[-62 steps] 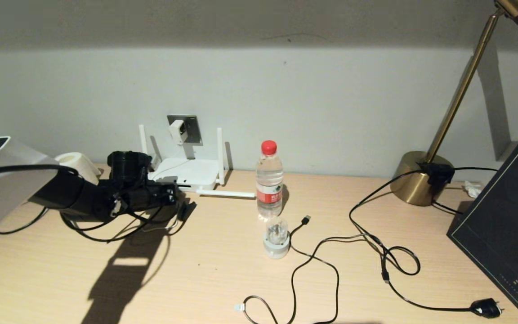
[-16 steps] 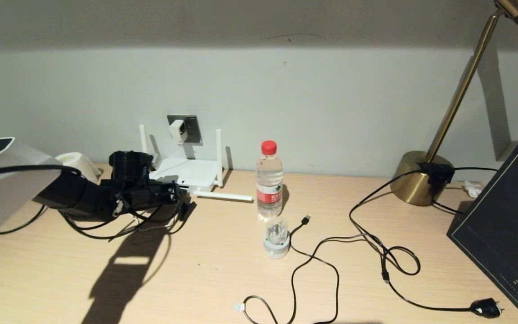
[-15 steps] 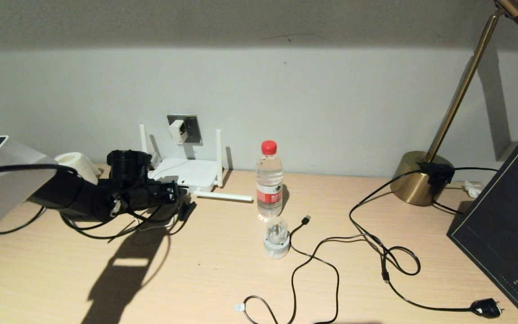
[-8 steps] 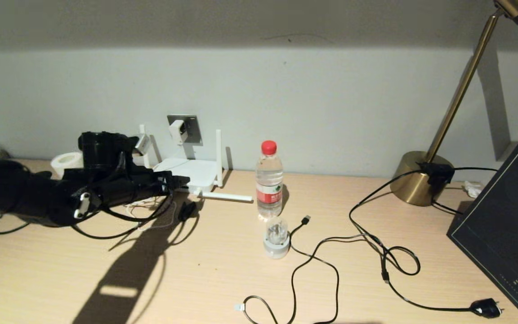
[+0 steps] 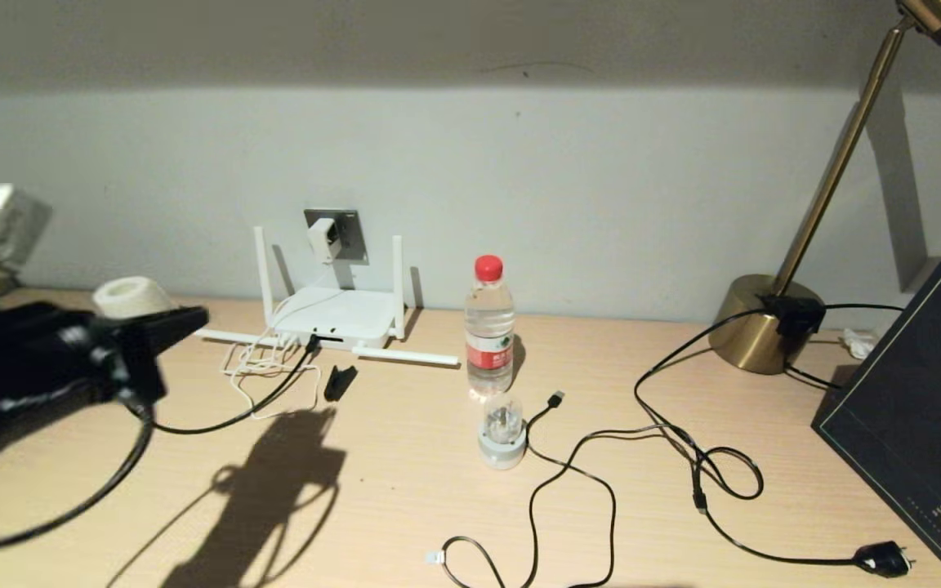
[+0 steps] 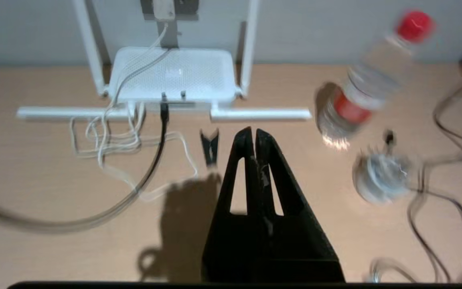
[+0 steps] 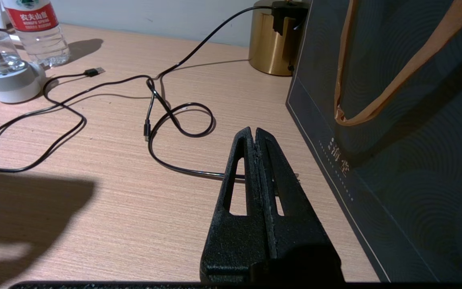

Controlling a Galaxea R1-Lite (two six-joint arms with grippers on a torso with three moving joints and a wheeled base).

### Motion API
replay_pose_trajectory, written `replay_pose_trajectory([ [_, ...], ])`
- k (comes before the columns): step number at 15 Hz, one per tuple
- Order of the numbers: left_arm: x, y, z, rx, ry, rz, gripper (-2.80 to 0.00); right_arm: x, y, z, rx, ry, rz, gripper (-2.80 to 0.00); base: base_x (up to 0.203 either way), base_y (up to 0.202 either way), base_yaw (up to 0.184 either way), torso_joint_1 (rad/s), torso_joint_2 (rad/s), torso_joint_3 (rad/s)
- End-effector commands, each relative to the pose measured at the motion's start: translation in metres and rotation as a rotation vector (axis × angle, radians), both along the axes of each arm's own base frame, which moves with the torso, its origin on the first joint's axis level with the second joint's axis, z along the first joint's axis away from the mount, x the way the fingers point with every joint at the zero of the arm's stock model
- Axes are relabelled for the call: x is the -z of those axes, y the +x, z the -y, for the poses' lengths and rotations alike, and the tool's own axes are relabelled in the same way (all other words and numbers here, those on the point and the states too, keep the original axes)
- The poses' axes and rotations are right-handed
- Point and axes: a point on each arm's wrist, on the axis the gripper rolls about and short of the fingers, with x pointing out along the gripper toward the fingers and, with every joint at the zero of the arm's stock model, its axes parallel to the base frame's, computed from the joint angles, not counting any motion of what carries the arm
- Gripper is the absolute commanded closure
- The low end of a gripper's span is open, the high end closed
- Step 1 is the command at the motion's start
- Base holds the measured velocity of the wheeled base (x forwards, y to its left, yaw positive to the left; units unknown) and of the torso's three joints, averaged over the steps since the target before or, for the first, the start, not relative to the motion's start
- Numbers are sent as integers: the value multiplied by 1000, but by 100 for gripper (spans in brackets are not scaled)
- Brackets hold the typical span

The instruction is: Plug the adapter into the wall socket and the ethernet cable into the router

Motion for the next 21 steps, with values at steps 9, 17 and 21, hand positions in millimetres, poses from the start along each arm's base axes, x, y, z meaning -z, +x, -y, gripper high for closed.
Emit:
replay_pose_trajectory([
  [9,158,-170,-30,-198,104,-82,0,10,3,0,-1,2,-36,0,0,0,0,0,0,0],
  [17,166,-185,-30,-233,-41,144,0,10,3,0,0,6,-36,0,0,0,0,0,0,0],
  [21,166,-185,-30,-233,-41,144,0,10,3,0,-1,0,-36,0,0,0,0,0,0,0],
])
